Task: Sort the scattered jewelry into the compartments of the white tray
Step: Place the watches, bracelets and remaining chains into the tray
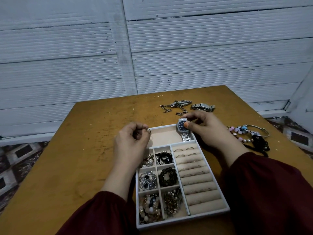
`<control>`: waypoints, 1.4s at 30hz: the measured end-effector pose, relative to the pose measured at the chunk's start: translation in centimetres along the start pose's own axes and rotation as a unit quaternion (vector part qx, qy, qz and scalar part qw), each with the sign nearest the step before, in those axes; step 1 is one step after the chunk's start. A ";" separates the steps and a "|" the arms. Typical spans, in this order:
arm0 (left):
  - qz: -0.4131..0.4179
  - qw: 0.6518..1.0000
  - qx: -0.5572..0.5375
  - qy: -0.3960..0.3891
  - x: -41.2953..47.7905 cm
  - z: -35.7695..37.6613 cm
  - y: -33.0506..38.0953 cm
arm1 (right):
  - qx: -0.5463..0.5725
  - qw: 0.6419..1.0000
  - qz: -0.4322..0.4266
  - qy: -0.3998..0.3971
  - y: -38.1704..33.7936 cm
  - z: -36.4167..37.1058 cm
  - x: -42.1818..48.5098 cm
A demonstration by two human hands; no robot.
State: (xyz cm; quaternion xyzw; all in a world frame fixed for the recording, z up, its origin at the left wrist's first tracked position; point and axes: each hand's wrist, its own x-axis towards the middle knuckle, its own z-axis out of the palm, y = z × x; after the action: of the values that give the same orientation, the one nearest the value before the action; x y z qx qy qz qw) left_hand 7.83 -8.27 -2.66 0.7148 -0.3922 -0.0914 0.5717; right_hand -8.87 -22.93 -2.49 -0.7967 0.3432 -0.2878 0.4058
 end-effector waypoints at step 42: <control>-0.012 1.000 0.004 -0.001 -0.2 -0.1 0.4 | 0.053 0.997 0.058 -0.012 -0.4 -0.4 0.0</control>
State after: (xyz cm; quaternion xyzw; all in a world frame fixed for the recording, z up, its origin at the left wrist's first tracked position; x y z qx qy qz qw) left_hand 7.64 -8.08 -2.33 0.7220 -0.3846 -0.0976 0.5669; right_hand -9.03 -22.96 -1.95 -0.7563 0.3680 -0.2716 0.4677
